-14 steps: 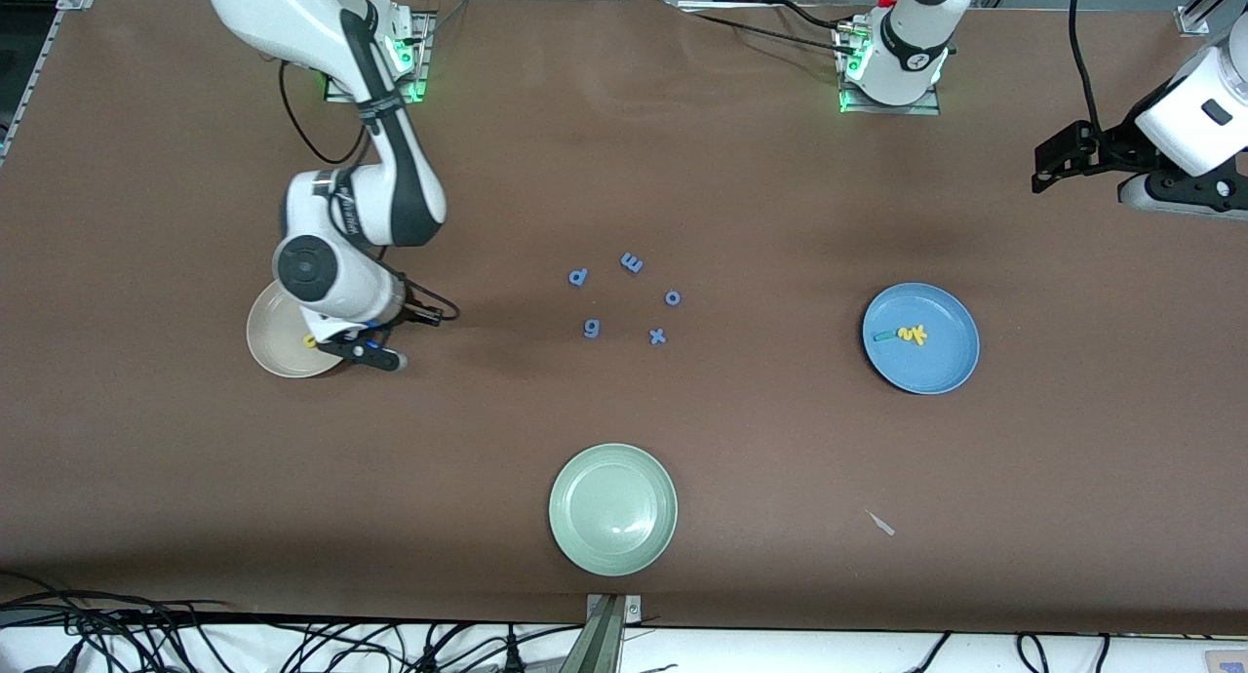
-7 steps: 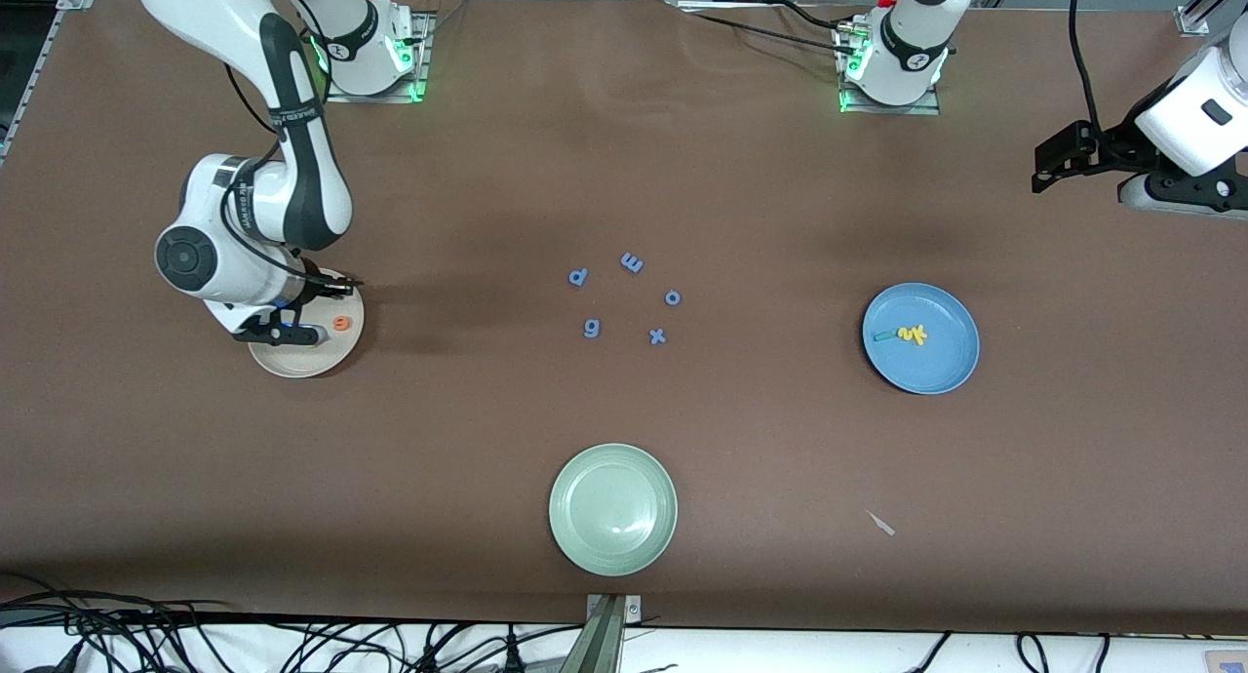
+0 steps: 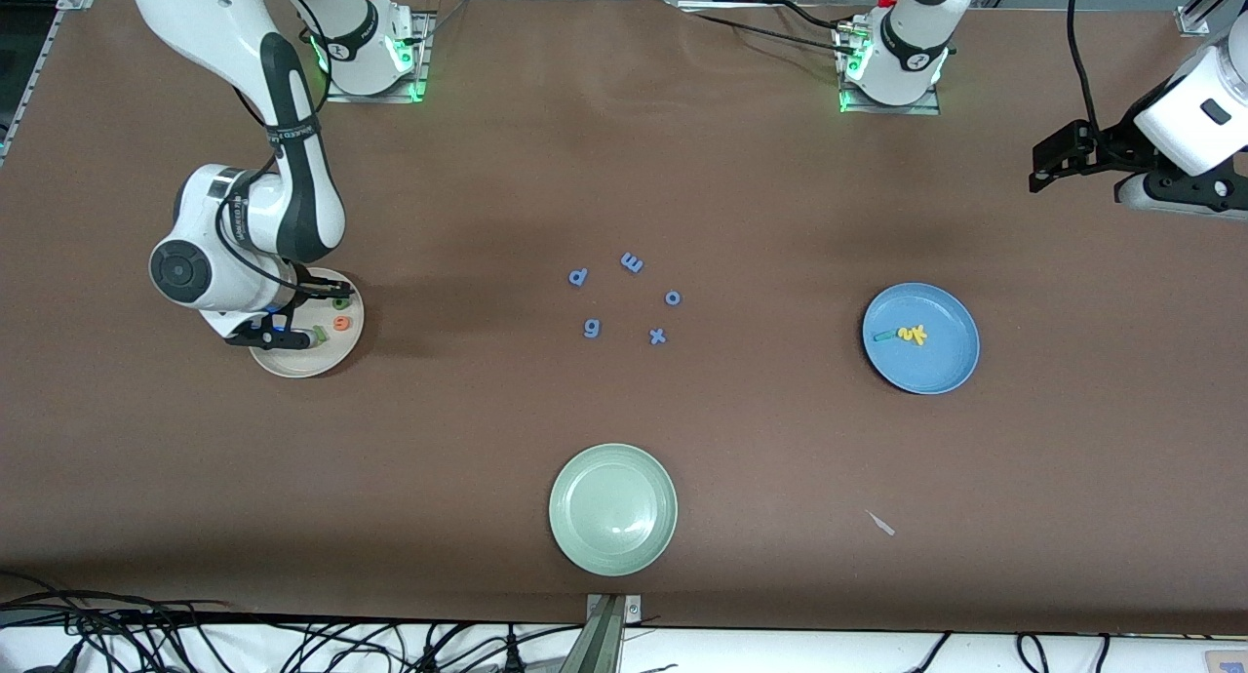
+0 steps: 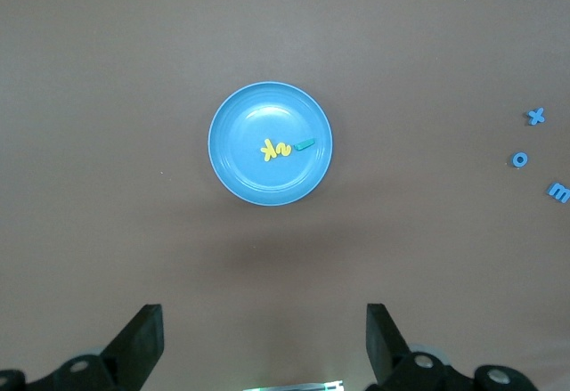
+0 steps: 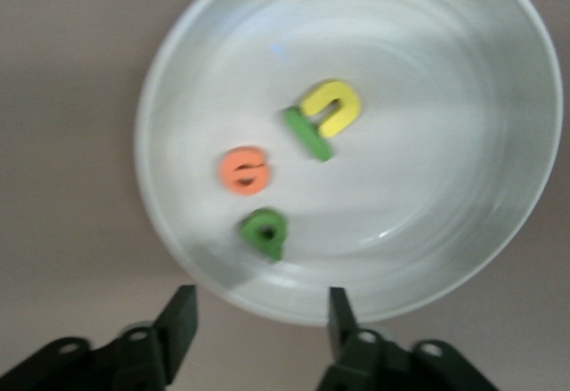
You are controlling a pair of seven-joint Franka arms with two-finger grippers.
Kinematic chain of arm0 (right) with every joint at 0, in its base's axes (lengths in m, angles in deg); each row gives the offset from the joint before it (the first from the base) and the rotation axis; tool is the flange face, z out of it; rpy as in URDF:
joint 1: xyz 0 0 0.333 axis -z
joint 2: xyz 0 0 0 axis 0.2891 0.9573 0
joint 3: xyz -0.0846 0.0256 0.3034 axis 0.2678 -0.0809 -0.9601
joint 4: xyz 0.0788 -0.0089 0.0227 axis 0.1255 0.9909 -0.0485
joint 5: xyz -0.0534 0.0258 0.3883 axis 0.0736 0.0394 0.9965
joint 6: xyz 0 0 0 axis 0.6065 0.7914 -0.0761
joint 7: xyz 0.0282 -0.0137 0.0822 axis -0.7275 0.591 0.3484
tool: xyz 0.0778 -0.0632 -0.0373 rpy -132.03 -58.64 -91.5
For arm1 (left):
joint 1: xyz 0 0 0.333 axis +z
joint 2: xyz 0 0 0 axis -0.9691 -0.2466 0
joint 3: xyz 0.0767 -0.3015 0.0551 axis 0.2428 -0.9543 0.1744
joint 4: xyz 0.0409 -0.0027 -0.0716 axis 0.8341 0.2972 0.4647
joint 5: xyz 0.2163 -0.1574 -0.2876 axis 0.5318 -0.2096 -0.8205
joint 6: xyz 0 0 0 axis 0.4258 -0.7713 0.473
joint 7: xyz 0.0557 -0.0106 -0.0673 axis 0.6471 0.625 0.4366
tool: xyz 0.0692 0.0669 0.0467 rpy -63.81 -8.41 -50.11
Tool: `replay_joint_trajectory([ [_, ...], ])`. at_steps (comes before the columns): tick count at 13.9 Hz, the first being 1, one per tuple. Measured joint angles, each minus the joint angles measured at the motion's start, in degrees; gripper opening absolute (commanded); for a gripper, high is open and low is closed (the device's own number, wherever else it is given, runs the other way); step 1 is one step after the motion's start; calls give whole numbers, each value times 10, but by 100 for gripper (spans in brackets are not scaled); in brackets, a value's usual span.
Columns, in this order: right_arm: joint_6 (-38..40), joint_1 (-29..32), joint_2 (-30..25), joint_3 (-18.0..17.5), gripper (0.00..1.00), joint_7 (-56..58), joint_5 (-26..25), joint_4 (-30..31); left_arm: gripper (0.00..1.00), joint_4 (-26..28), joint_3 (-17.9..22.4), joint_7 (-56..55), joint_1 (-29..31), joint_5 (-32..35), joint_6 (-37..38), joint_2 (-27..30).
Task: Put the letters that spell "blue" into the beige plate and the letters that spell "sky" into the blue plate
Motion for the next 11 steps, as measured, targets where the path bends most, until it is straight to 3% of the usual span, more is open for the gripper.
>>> replay_joint_trajectory([
  [4, 98, -10, -3, -3, 100, -36, 1, -87, 100, 0, 0, 0, 0, 0, 0, 0],
  [11, 103, -72, -2, -8, 100, -158, 1, -101, 100, 0, 0, 0, 0, 0, 0, 0],
])
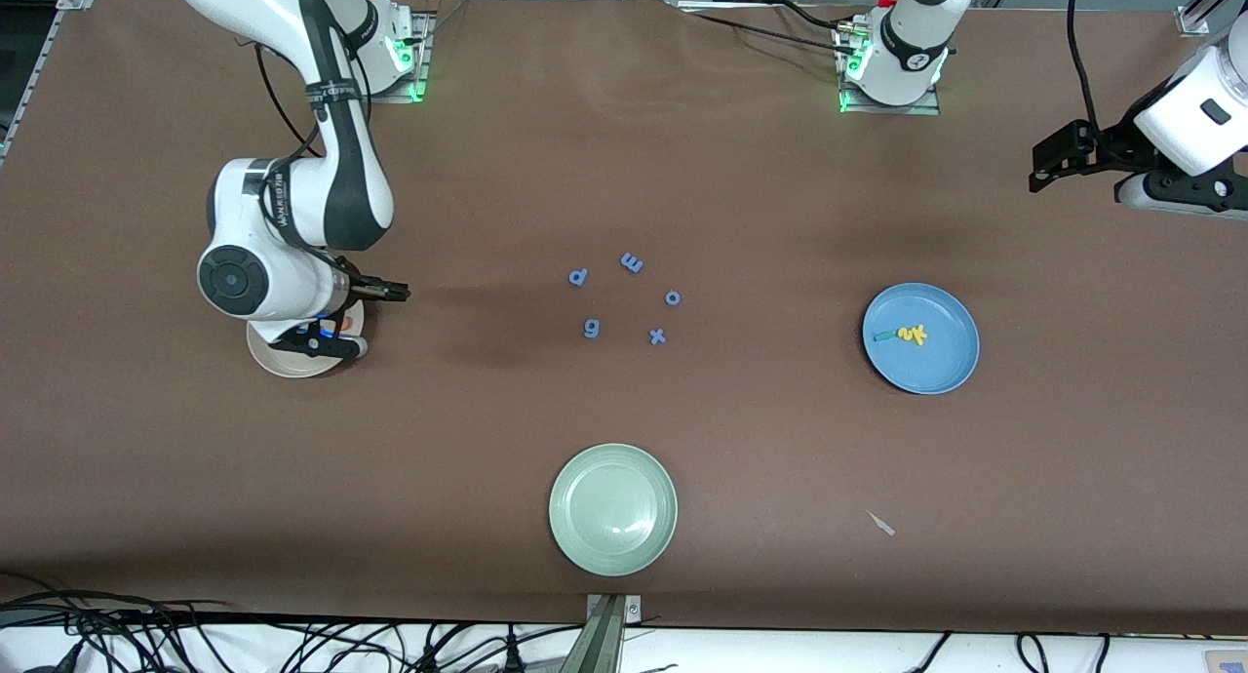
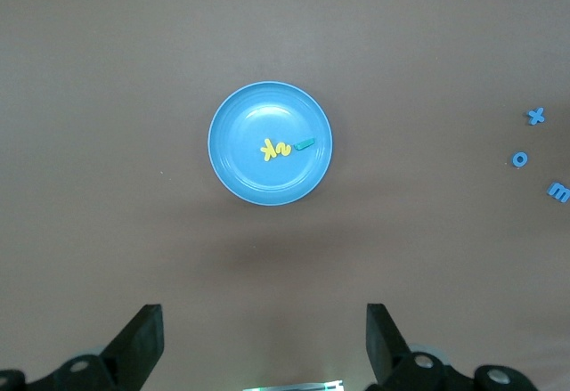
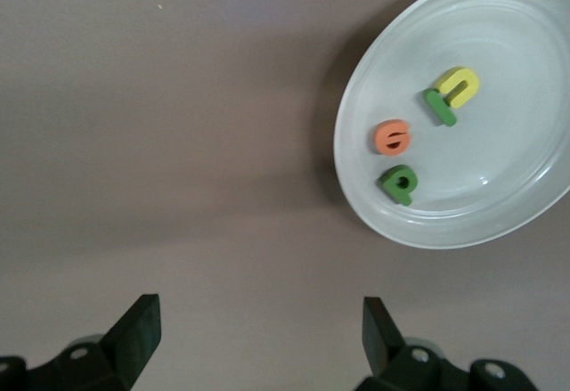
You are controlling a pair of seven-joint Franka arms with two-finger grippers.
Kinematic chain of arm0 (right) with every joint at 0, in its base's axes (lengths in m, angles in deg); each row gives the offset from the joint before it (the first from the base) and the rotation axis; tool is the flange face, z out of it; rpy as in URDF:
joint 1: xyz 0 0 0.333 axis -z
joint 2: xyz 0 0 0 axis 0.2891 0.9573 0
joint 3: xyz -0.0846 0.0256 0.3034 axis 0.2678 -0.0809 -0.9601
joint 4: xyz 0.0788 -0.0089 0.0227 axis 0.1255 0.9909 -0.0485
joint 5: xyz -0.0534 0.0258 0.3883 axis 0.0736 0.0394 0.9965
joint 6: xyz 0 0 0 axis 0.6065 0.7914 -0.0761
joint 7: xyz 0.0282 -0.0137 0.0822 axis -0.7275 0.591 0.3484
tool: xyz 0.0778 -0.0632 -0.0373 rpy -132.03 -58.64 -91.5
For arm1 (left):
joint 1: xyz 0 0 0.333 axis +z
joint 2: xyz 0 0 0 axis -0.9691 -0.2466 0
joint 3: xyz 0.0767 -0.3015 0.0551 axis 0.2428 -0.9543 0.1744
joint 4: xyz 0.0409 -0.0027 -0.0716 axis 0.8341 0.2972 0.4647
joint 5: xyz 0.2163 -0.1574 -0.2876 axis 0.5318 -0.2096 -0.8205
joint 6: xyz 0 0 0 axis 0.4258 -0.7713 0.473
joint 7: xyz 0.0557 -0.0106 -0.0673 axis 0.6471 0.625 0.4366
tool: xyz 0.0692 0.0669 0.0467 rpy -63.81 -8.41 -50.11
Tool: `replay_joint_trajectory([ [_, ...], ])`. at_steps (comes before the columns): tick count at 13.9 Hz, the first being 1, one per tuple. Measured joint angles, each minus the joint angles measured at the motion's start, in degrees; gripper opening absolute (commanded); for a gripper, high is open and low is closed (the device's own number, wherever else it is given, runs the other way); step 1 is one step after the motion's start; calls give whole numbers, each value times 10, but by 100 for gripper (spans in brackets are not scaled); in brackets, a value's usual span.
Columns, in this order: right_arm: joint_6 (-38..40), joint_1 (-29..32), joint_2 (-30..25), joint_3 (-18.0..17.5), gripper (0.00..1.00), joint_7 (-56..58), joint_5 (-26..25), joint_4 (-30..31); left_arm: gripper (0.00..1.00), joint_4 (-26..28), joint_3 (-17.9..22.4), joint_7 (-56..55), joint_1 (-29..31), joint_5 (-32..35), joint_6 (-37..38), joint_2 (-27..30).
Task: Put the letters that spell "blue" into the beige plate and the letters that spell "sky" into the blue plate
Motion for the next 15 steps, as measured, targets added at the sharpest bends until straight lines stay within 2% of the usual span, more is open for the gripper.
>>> replay_joint_trajectory([
  [2, 0, 1, -1, -6, 100, -6, 0, -4, 100, 0, 0, 0, 0, 0, 0, 0],
  [3, 0, 18, -4, -26, 100, -8, -4, -9, 100, 0, 0, 0, 0, 0, 0, 0],
  [7, 4, 204, -59, -221, 100, -13, -117, -22, 100, 0, 0, 0, 0, 0, 1, 0],
  [9, 15, 269, -99, -286, 100, -13, -164, -25, 100, 0, 0, 0, 0, -1, 2, 0],
  [12, 43, 279, -167, -303, 100, -13, -192, -29, 100, 0, 0, 0, 0, -2, 3, 0],
  [15, 134, 283, -212, -305, 100, -13, -194, -73, 100, 0, 0, 0, 0, -2, 3, 0],
])
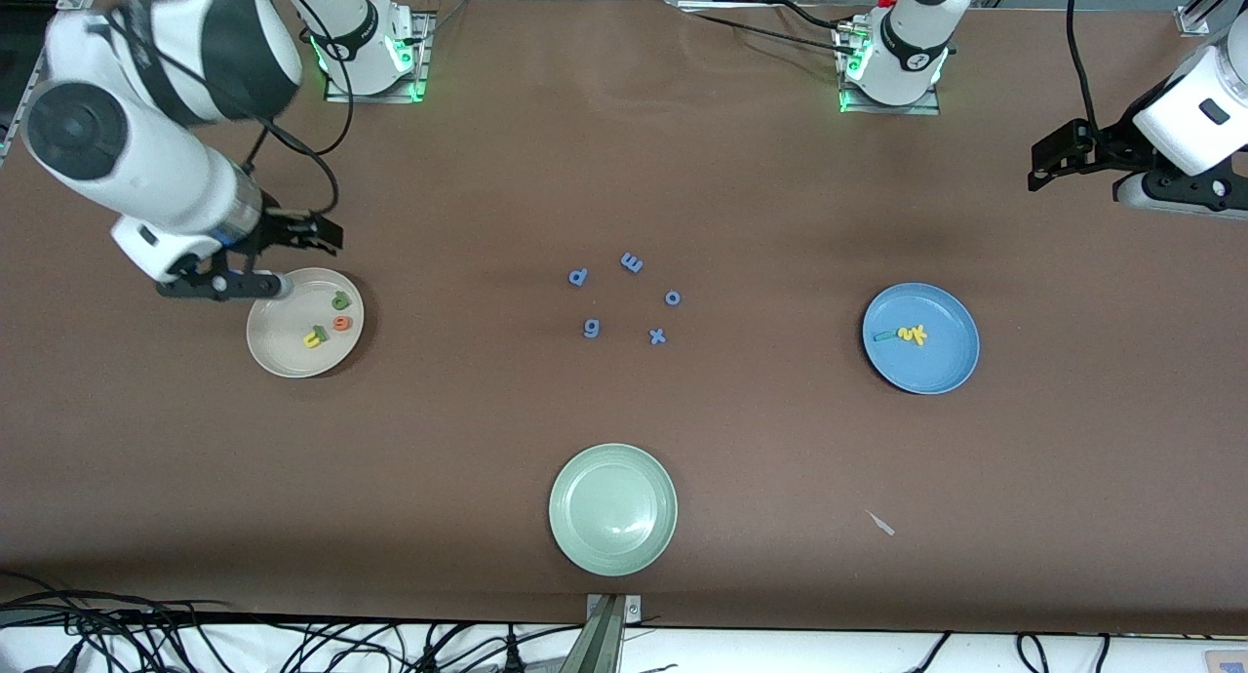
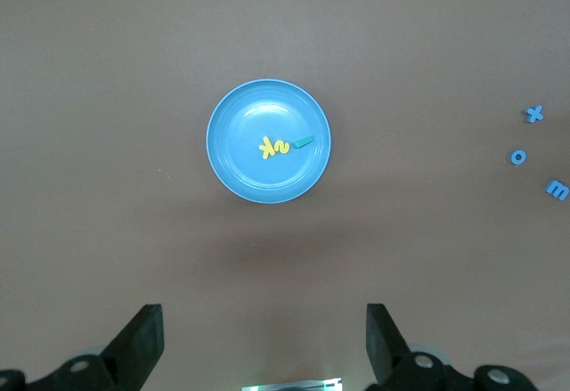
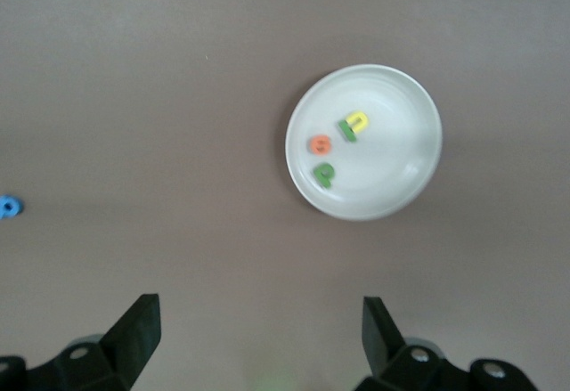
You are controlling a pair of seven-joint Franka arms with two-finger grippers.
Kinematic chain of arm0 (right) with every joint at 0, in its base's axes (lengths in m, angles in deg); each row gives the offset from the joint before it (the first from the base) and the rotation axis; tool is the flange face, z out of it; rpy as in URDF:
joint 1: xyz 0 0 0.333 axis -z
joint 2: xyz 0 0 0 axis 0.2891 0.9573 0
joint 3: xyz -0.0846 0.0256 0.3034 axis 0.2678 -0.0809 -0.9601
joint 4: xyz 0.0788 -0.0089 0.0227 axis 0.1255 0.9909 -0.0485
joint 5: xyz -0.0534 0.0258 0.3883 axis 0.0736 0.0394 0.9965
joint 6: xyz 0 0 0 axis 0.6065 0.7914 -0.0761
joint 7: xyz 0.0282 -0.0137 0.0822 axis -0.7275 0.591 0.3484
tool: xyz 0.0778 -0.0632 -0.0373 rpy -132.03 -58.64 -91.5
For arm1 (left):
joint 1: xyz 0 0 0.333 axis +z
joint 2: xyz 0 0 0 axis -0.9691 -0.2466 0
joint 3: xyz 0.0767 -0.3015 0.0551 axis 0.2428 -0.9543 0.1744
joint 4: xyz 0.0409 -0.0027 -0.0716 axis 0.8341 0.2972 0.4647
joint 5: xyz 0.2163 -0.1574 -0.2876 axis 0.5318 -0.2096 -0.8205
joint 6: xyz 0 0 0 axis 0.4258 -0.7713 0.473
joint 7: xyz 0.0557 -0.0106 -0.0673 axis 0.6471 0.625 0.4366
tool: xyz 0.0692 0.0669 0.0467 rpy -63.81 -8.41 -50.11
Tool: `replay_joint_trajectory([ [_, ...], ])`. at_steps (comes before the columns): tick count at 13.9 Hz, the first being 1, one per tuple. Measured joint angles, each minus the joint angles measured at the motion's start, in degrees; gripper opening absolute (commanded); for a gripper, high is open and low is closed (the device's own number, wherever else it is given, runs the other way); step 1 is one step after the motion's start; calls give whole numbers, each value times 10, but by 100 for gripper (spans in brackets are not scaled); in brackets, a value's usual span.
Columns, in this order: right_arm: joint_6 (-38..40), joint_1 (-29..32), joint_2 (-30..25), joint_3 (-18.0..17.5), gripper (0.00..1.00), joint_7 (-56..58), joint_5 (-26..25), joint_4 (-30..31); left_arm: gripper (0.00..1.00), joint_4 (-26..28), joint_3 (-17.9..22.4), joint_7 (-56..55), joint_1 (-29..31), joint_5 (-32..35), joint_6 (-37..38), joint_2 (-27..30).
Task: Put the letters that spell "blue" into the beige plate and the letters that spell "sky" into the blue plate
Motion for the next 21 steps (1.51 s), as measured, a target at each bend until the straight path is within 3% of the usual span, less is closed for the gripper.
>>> replay_joint_trajectory([
  [4, 65, 37, -13, 18, 100, 1, -1, -71, 100, 0, 0, 0, 0, 0, 0, 0],
  [11, 66, 102, -8, 31, 100, 13, -1, -71, 100, 0, 0, 0, 0, 0, 0, 0],
  [21, 29, 187, -3, -22, 100, 60, 2, -68, 100, 0, 0, 0, 0, 0, 0, 0],
])
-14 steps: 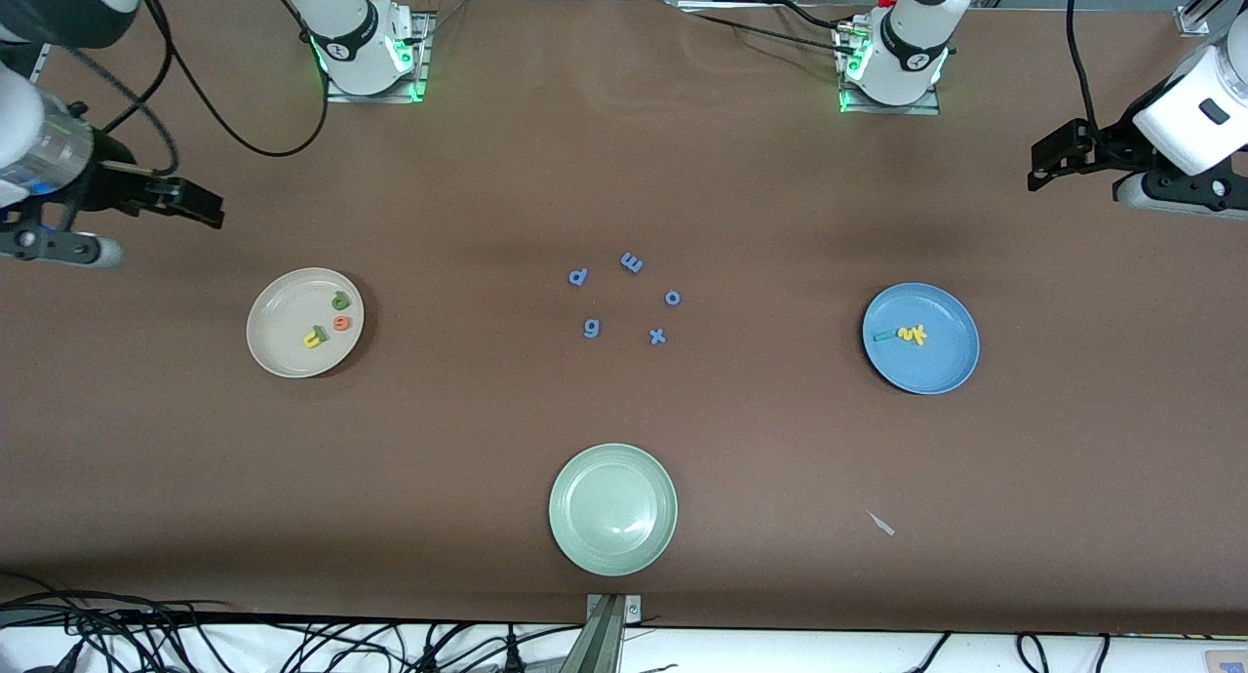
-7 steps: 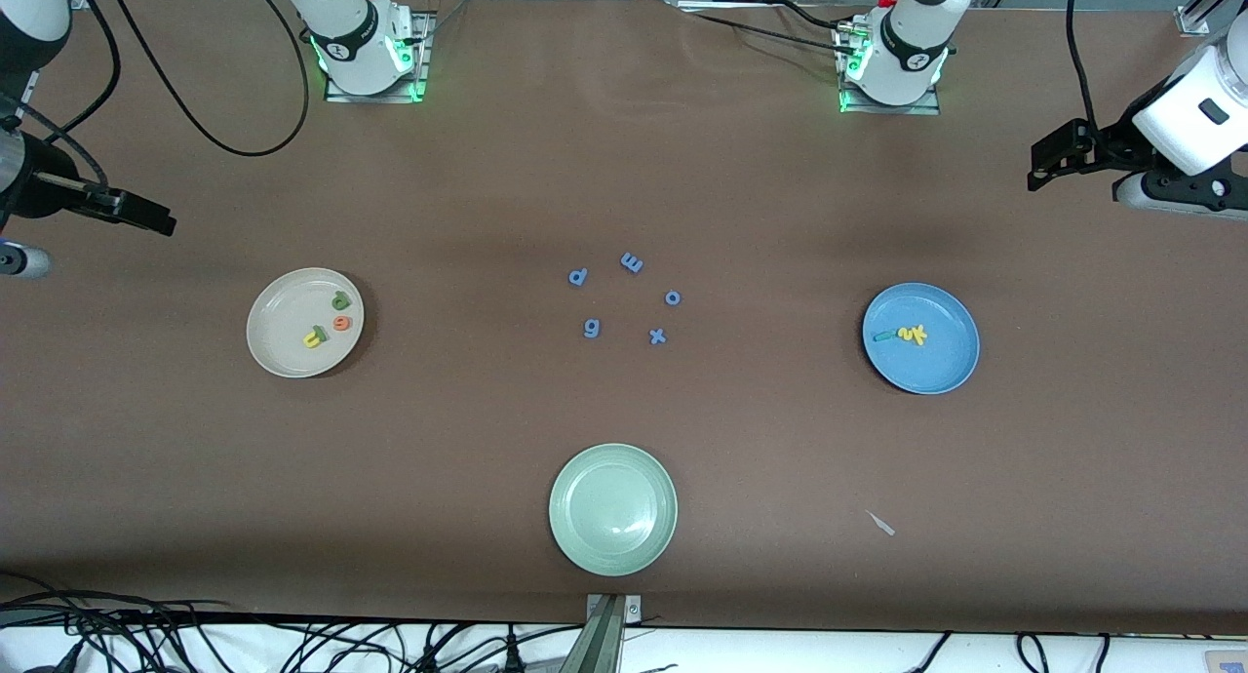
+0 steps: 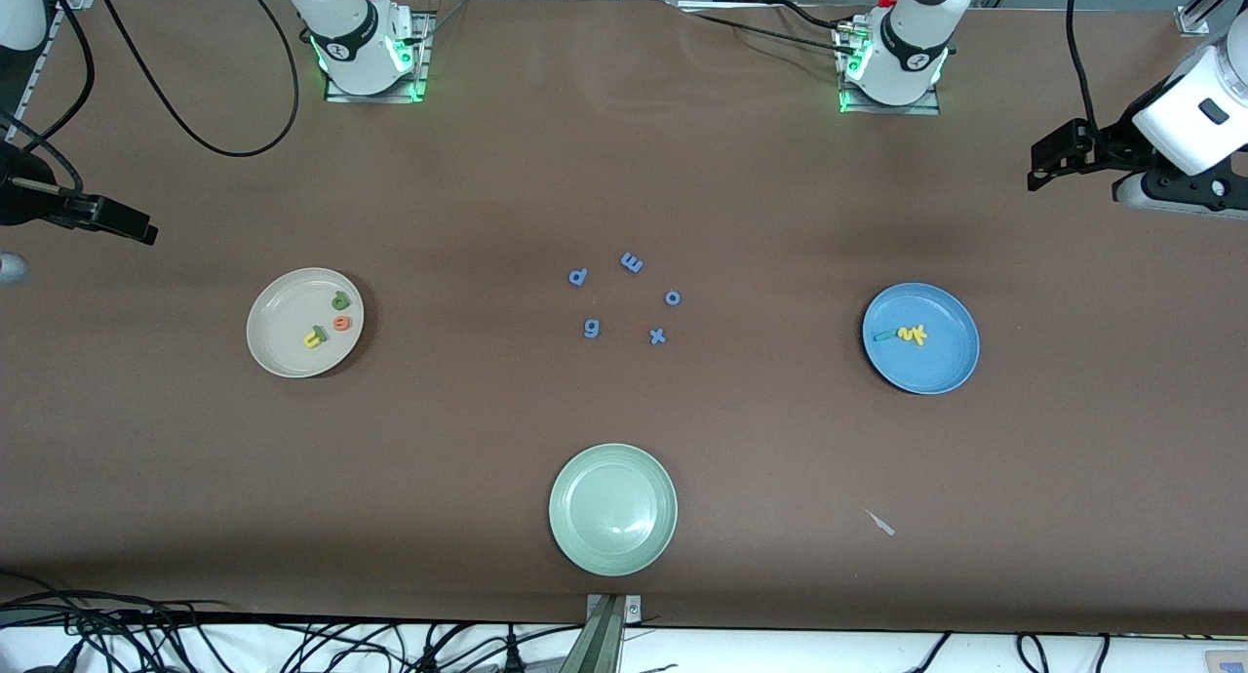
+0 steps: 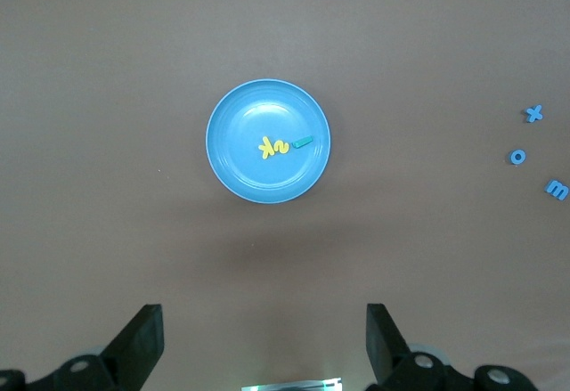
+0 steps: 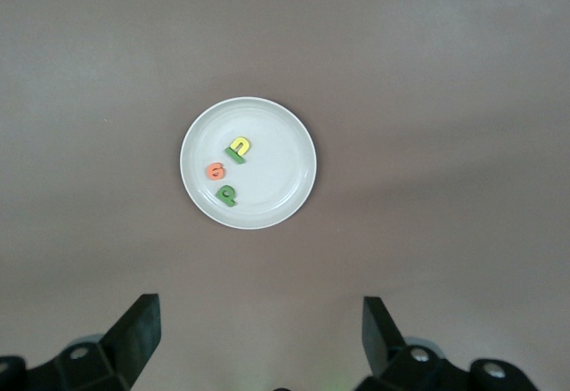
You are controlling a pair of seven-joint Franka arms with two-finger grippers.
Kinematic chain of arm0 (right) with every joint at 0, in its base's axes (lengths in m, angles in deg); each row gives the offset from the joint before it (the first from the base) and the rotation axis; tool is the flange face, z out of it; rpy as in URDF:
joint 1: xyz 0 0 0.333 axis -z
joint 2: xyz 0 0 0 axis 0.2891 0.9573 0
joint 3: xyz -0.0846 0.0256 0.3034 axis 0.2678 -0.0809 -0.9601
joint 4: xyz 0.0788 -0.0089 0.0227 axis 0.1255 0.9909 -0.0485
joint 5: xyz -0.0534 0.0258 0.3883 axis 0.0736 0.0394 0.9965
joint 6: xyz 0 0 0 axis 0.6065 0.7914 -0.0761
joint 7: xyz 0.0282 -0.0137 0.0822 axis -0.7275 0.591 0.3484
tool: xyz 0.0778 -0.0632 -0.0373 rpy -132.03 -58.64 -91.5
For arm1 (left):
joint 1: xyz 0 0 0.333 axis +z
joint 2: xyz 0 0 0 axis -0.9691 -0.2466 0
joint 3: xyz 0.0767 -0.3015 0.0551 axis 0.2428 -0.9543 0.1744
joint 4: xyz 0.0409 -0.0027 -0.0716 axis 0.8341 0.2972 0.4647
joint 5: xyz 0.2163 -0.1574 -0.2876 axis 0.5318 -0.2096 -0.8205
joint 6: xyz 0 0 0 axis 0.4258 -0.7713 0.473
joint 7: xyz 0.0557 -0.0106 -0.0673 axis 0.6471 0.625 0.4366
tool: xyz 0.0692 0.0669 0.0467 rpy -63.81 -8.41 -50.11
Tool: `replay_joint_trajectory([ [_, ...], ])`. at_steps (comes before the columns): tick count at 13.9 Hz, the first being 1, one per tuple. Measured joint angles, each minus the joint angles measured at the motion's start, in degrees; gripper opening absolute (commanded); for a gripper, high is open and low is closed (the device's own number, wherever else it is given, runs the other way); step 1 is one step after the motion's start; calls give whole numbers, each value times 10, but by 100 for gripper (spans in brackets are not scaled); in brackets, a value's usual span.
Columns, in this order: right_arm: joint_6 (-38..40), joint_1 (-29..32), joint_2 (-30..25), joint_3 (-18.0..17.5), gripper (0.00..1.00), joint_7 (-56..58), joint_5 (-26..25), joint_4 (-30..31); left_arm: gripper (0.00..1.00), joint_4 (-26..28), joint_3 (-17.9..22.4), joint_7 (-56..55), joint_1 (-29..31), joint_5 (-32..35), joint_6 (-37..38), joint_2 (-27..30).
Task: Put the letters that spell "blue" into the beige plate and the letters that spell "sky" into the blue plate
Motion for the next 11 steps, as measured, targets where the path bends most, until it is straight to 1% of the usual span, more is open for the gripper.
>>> replay_joint_trajectory([
  [4, -10, 5, 1, -7, 100, 28, 0, 0, 100, 0, 0, 0, 0, 0, 0, 0],
  [11, -15, 5, 1, -9, 100, 33, 0, 0, 100, 0, 0, 0, 0, 0, 0, 0],
])
